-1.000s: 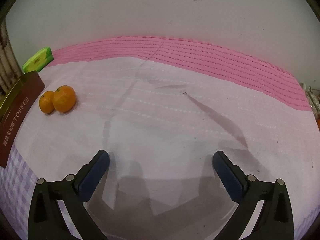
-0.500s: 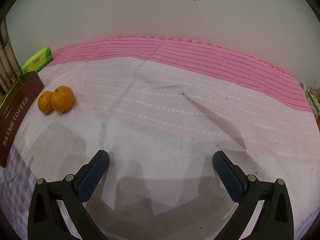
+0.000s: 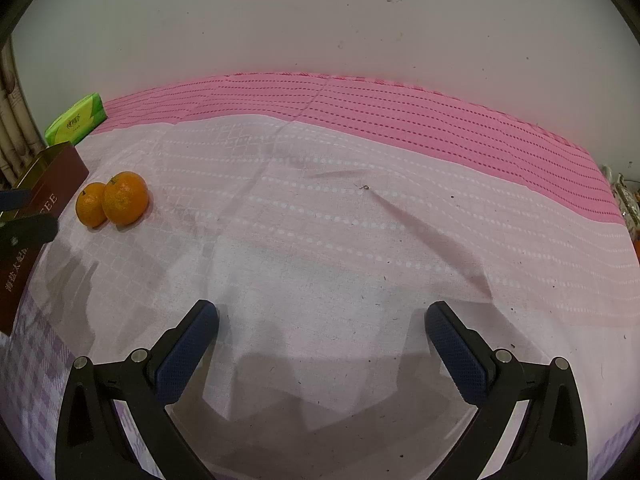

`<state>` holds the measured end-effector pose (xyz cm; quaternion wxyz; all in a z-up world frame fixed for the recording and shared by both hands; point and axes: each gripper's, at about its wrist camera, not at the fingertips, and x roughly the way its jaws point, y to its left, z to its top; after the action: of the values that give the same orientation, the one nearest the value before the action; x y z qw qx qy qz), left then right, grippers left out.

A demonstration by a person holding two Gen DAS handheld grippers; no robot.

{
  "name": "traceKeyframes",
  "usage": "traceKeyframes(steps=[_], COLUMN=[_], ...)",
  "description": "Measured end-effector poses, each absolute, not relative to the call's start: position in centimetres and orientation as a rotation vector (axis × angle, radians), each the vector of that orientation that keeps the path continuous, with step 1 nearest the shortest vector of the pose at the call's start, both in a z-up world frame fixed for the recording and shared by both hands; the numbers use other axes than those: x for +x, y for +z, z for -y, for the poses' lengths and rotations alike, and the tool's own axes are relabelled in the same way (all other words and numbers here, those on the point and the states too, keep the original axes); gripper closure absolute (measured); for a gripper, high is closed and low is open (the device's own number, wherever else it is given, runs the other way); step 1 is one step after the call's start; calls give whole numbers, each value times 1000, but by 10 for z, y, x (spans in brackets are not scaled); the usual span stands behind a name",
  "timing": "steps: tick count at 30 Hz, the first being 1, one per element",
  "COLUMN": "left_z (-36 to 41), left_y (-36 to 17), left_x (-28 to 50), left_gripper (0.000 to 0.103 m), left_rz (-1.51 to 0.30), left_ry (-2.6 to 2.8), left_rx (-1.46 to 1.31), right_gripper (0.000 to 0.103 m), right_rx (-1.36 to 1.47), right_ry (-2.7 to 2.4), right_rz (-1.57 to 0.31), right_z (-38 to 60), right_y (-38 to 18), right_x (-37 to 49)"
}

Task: Organize fruits
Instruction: 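Move the left tool toward the pair of oranges, then close the left tool on one orange, then carry the orange into the tin and open the left tool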

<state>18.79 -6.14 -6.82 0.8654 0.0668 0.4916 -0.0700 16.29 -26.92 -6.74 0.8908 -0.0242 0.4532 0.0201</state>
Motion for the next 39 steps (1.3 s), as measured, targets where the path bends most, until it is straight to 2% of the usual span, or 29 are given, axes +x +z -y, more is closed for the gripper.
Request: traceKeyframes(steps=[10, 16, 22, 25, 39], left_z=[62, 64, 61, 65, 60], left_y=[-86, -94, -97, -96, -93], left_x=[206, 213, 217, 214, 202], left_gripper=[31, 37, 54, 68, 69], left_rz=[-1083, -1090, -1107, -1094, -1092], left_ry=[-180, -189, -192, -198, -198], left_rx=[121, 123, 113, 129, 128], right_gripper=[0, 0, 0, 0, 0], right_rx=[-50, -50, -50, -50, -50], right_ry=[42, 41, 41, 41, 41], right_rz=[-941, -940, -940, -941, -940], right_z=[269, 269, 269, 269, 269], right_y=[-68, -68, -67, -67, -67], right_x=[163, 163, 163, 163, 163])
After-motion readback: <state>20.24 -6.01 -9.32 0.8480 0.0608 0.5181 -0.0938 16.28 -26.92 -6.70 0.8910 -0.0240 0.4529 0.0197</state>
